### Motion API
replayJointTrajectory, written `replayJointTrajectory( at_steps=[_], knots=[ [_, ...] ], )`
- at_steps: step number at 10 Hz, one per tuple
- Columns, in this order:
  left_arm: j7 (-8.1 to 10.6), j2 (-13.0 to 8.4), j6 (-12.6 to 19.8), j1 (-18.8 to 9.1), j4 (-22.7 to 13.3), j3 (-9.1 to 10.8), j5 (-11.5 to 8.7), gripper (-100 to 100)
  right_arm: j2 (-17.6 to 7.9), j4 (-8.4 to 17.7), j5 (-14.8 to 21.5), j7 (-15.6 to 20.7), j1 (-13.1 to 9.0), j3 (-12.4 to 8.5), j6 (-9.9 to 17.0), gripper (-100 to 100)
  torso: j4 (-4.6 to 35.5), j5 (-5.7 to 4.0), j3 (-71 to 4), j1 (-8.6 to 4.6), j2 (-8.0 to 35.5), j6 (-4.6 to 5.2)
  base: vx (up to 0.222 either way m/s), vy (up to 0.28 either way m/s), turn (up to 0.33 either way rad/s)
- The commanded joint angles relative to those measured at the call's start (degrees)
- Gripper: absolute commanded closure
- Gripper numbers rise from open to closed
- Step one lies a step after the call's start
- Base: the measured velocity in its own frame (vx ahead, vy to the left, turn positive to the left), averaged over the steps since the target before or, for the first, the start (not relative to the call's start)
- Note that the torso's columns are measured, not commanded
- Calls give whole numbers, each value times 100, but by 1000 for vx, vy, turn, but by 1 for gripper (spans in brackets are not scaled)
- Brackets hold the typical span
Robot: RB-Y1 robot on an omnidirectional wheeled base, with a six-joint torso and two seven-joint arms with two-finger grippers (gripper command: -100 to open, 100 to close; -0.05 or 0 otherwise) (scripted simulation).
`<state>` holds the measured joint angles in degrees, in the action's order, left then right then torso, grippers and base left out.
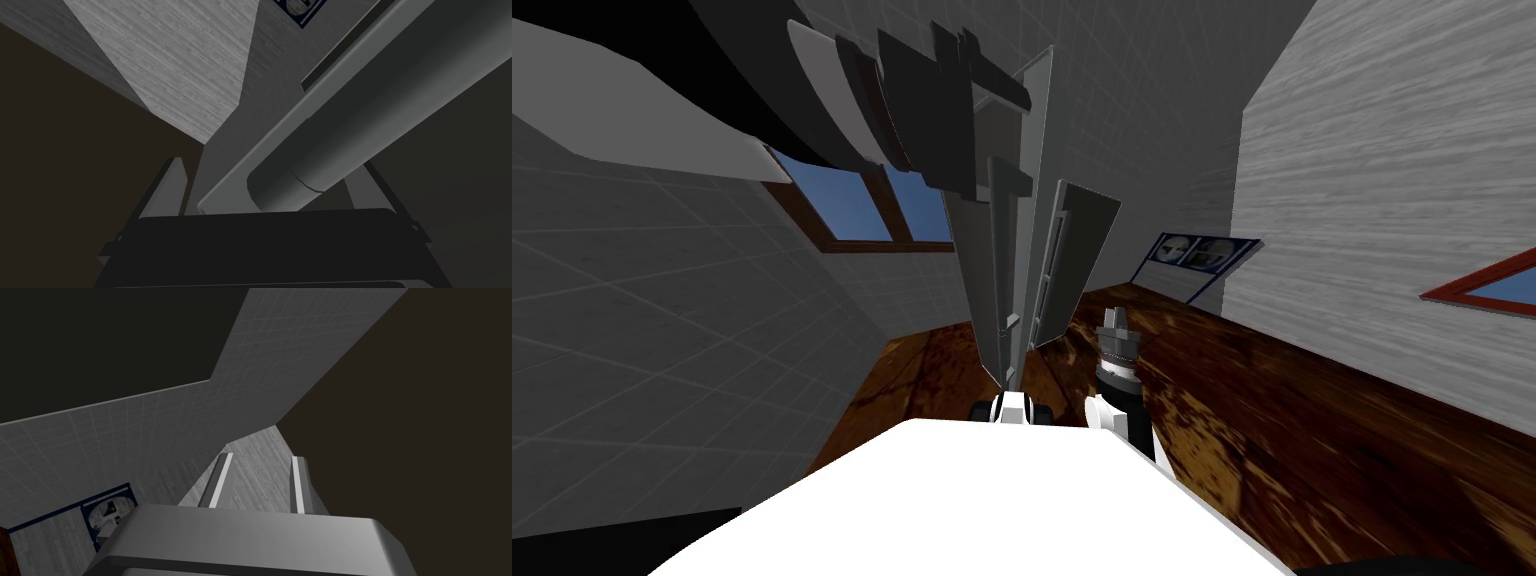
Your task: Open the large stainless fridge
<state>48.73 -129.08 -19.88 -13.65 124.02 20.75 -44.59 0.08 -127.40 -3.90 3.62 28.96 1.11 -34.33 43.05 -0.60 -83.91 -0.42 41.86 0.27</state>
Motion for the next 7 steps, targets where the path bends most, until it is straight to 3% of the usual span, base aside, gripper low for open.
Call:
replayJointTrajectory(
  at_steps=[1, 7],
  knots=[
    [209, -255, -50, -150, -128, 209, -201, -100, 0, 0, 0, 0, 0, 0, 0, 0, 9, -11, 0, -9, -2, 7, 1, 1, -16],
    [284, -340, -49, -203, -167, 247, -260, -100, 0, 0, 0, 0, 0, 0, 0, 0, 60, -43, -3, -10, -1, 24, -7, 11, 0]
  ],
)
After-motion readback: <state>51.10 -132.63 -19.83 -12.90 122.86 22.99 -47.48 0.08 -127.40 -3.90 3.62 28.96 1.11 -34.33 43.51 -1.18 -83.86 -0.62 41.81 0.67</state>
